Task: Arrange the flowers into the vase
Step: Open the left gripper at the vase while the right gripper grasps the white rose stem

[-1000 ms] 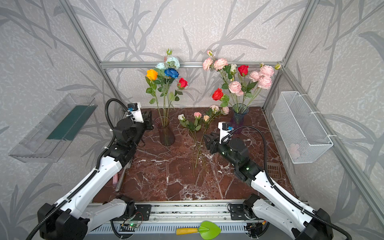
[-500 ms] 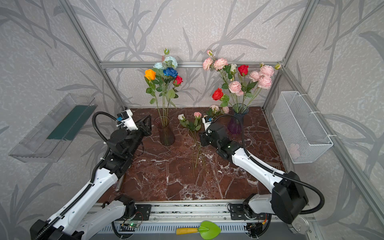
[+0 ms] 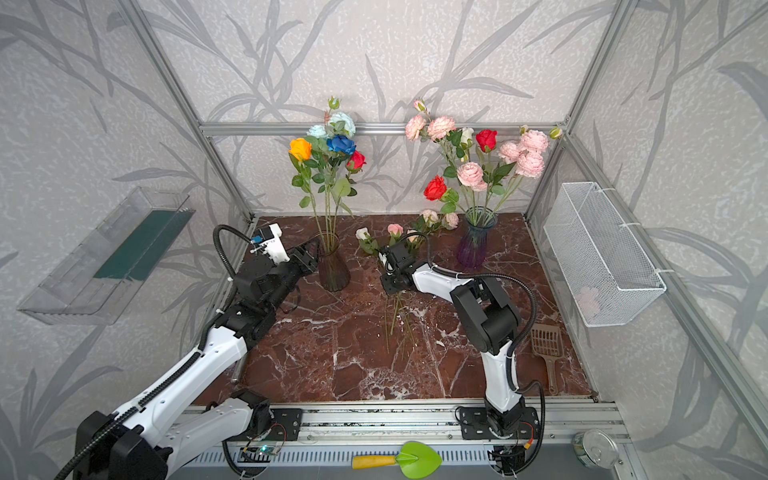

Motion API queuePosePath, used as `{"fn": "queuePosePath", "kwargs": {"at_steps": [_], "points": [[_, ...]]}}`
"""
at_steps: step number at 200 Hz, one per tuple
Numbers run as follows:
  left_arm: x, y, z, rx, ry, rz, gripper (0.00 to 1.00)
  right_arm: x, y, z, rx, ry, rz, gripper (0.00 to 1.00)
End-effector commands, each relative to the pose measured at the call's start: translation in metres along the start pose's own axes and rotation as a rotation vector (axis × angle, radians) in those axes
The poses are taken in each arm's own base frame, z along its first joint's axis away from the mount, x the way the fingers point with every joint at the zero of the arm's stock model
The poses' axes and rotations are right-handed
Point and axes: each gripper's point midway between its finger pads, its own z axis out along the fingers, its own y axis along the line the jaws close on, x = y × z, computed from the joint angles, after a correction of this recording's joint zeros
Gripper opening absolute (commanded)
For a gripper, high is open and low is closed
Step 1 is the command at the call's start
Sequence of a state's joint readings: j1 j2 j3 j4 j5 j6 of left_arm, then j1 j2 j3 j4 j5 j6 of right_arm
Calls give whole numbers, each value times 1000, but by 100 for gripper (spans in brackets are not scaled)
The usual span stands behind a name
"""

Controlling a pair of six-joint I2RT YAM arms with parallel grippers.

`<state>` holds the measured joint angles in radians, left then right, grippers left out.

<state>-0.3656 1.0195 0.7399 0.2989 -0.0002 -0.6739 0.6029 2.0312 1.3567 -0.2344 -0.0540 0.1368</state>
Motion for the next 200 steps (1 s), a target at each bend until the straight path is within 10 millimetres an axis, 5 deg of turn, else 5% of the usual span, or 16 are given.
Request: {"fn": "queuePosePath", "kwargs": {"at_steps": [1, 102, 200], "points": [[-20, -19, -6, 55, -50, -24, 43, -1, -6, -2, 24, 13, -12, 35], [-15, -20, -3, 70, -28, -33, 42, 23, -7, 10, 5, 76, 3, 22], [-14, -21, -2, 75, -24, -28, 42, 32, -12, 16, -5, 91, 30, 19]]}}
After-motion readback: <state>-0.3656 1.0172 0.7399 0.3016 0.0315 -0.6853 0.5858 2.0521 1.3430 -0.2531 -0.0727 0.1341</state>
